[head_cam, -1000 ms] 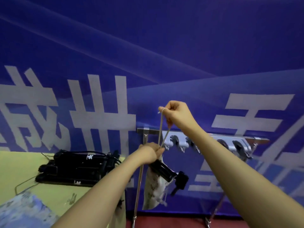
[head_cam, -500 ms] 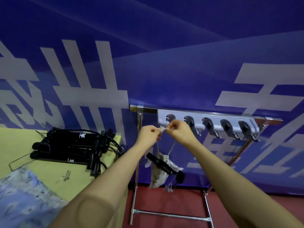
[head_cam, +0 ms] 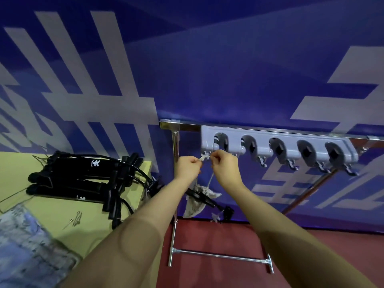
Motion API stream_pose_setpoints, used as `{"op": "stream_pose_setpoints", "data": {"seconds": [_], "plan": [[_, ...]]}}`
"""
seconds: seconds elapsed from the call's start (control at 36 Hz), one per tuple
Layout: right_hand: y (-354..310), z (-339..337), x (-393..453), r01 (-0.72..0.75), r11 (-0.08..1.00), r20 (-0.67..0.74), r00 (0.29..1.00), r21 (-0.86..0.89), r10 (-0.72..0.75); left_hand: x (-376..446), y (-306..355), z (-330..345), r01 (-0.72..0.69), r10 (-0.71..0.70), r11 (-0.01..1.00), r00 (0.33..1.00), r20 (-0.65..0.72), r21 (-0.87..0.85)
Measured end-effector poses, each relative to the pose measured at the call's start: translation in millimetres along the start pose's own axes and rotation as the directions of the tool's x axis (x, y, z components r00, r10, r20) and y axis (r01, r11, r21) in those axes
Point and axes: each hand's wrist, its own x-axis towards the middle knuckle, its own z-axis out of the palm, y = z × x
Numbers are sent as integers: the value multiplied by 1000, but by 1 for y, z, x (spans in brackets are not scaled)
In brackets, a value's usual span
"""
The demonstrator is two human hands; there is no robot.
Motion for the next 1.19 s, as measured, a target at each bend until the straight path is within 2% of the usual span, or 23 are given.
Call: {"op": "stream_pose_setpoints", "data": {"seconds": [0.17,0.28,0.36,0.56,0.86,1.08,1.19], "plan": [[7,7,-5,-65,998,25,998,-20,65,-4,-10,3,-100,93,985,994,55,138],[5,5,-14,-119,990,17,993,-74,120,-9,-5,-9,-153,148,968,988,43,198],[-1,8,-26,-106,988,-2,994,-108,107,-15,-7,-22,-164,160,956,986,34,242],[-32,34,-51,-82,995,12,997,-49,83,-32,-26,-62,-159,166,940,986,1,300],[-114,129,-79,10,998,120,993,63,-17,-59,-85,-190,-91,124,946,988,-87,312],[-176,212,-97,72,996,189,979,48,-80,-57,-134,-293,-31,73,952,989,-129,304],[-188,237,-102,91,994,216,971,61,-102,-58,-154,-321,-22,60,946,992,-110,325]]}}
